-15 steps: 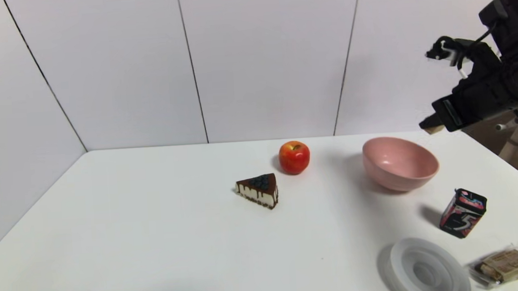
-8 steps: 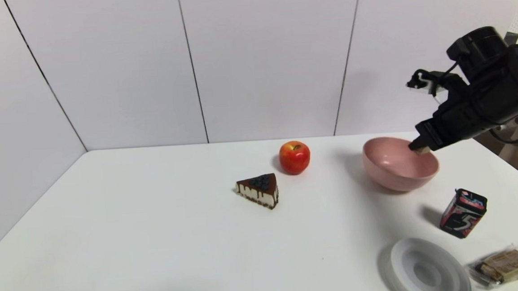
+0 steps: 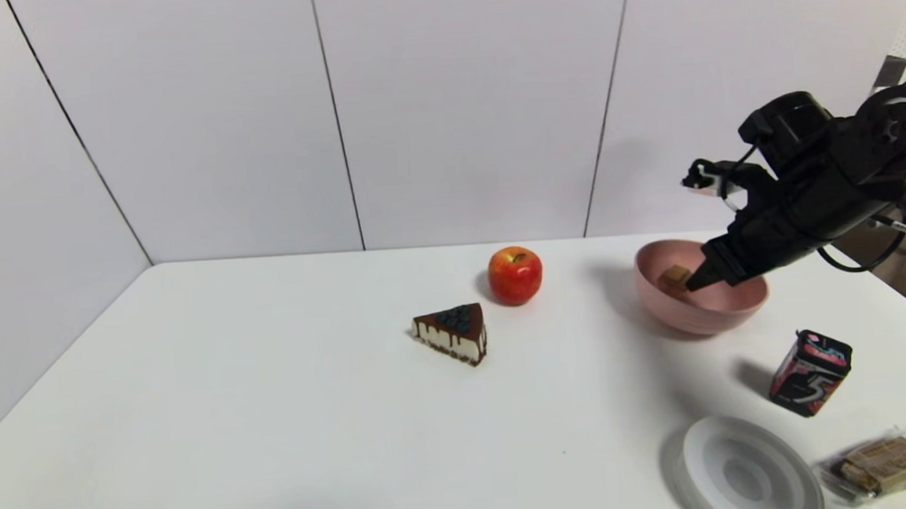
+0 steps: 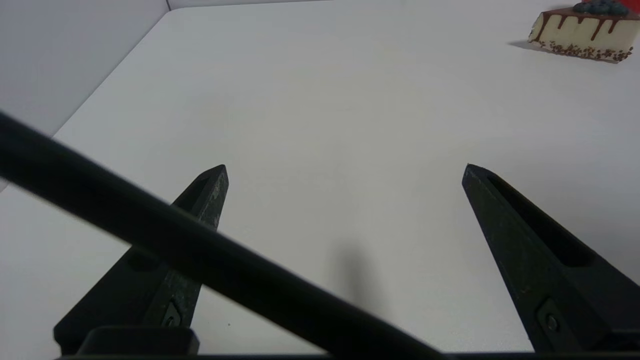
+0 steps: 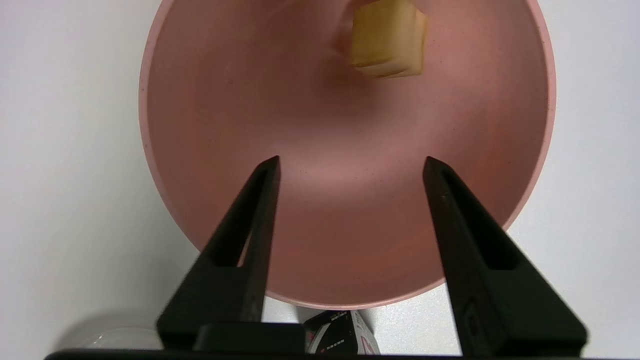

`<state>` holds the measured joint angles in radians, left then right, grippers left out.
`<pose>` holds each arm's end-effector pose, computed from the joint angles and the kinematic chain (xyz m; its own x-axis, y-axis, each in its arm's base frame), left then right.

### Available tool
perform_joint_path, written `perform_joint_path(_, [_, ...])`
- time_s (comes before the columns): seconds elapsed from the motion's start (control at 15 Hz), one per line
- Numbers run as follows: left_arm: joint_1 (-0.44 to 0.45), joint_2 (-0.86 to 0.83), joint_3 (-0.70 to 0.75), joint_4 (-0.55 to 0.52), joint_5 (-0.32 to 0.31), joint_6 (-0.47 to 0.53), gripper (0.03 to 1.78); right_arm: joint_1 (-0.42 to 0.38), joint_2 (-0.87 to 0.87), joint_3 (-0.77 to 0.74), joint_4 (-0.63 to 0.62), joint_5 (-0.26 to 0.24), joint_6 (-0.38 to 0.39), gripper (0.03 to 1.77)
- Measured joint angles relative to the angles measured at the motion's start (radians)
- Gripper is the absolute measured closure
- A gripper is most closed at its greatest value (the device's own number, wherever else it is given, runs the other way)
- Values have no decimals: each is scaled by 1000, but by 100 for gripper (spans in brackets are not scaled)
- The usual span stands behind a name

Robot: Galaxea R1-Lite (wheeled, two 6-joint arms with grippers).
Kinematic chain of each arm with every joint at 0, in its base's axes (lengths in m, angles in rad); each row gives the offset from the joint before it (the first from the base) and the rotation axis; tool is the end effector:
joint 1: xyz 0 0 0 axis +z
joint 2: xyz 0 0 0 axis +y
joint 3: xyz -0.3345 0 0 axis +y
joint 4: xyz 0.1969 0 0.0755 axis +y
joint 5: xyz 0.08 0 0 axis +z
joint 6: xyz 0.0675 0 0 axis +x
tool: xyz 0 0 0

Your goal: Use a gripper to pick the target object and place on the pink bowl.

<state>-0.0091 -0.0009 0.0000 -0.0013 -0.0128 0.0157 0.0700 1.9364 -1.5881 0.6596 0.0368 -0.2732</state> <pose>0.0098 -0.0010 0.0757 0.9998 -0.0219 0.0022 0.0219 0.9996 0.0157 0.4079 0.0311 0.1915 0.5294 0.0740 -0.8451 -0.3138 0.9426 -0.1140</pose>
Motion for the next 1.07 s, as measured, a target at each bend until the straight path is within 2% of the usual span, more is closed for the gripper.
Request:
perform_joint_path(0.27, [0,0,0,0,0,0,12,-1,-61,-2,-57,2,8,48])
perform_joint_path(0.6, [0,0,0,0,0,0,12,-2,-360,98,-79,27,29,30])
perform_joint_path(0.87, [0,0,0,0,0,0,12,-16,-719,338,-83,34,48,21])
perform_joint_path(1.07, [0,0,0,0,0,0,12,-53,-1046,631,-101,35,60,17])
